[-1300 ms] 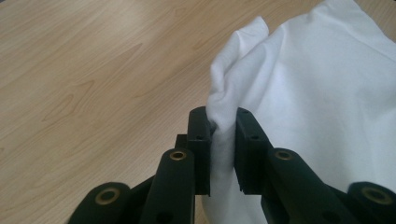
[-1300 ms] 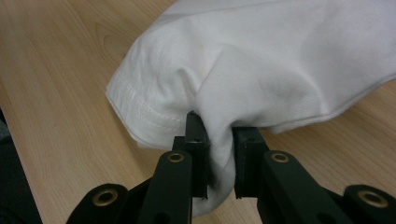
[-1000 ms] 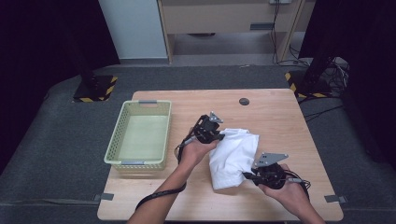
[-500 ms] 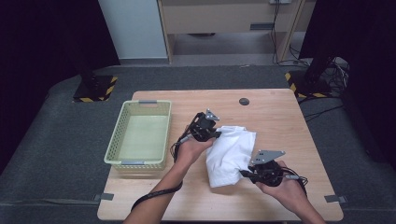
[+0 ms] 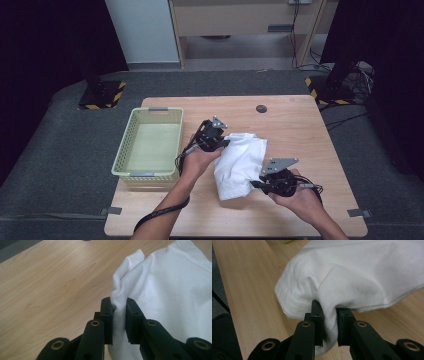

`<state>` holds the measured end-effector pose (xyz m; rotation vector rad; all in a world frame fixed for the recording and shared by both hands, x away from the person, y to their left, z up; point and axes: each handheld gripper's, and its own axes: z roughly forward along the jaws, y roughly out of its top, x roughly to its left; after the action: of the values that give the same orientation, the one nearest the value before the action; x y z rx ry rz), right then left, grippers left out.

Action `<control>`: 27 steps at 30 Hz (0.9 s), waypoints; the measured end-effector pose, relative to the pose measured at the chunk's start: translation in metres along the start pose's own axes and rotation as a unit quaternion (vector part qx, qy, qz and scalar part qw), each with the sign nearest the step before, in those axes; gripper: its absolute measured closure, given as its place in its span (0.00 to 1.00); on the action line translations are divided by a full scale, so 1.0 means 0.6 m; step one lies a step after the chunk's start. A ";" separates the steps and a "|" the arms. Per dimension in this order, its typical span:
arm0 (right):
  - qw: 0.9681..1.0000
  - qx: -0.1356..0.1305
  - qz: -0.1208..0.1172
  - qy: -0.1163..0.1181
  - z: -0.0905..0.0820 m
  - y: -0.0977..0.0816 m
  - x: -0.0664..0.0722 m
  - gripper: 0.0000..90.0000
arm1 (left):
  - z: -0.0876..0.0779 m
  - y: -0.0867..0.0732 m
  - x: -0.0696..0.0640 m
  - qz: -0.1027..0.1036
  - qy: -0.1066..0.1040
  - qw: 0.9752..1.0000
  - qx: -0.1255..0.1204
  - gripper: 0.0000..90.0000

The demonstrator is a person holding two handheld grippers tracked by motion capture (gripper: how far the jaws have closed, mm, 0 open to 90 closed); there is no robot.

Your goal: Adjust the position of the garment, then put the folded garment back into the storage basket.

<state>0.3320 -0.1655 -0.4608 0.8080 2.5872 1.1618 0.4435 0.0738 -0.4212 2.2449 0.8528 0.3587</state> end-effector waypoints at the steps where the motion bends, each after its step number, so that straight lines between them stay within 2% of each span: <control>1: 1.000 0.000 -0.002 0.001 0.001 0.002 0.001 0.88 | -0.004 -0.001 0.002 -0.001 0.002 1.000 -0.001 0.88; 6: 1.000 -0.002 -0.009 0.006 0.003 0.020 0.007 0.88 | -0.024 -0.002 0.010 -0.004 0.009 1.000 -0.006 0.88; 12: 1.000 -0.005 -0.010 0.011 0.015 0.047 0.013 0.88 | -0.046 -0.002 0.031 -0.004 0.014 1.000 -0.006 0.88; 21: 1.000 -0.012 -0.012 0.014 0.034 0.100 0.020 0.88 | -0.074 -0.002 0.076 -0.007 0.016 1.000 -0.008 0.88; 23: 1.000 -0.012 -0.014 0.015 0.039 0.114 0.021 0.88 | -0.087 0.001 0.094 -0.009 0.017 1.000 -0.010 0.88; 24: 1.000 -0.012 -0.014 0.015 0.039 0.114 0.021 0.88 | -0.087 0.001 0.094 -0.009 0.017 1.000 -0.010 0.88; 27: 1.000 -0.015 -0.015 0.017 0.049 0.141 0.022 0.88 | -0.098 0.002 0.112 -0.011 0.021 1.000 -0.011 0.88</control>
<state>0.3661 -0.0940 -0.4177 0.7458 2.5920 1.2134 0.4666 0.1483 -0.3772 2.2118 0.8906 0.4035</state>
